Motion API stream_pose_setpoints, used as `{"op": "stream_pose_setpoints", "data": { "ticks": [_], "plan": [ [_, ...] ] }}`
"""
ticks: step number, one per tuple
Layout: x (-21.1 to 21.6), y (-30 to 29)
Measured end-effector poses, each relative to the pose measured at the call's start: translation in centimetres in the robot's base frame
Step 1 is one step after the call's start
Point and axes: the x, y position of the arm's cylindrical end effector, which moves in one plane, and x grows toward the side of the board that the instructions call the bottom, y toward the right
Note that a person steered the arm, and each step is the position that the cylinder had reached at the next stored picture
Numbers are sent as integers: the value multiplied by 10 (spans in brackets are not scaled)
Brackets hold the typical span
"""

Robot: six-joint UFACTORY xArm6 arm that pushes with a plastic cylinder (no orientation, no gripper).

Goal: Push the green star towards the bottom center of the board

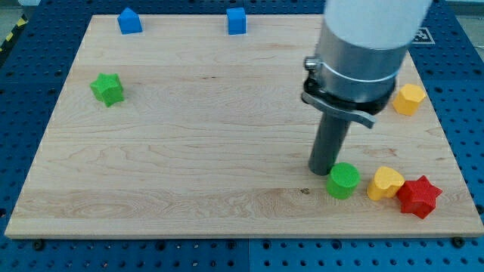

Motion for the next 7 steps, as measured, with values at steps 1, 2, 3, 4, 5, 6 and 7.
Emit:
{"op": "stream_pose_setpoints", "data": {
  "ticks": [1, 2, 3, 4, 5, 6, 7],
  "plan": [
    [0, -2],
    [-16, -90],
    [-44, -209],
    [-74, -327],
    [-126, -396],
    [-157, -394],
    [-155, -366]
  ]
}}
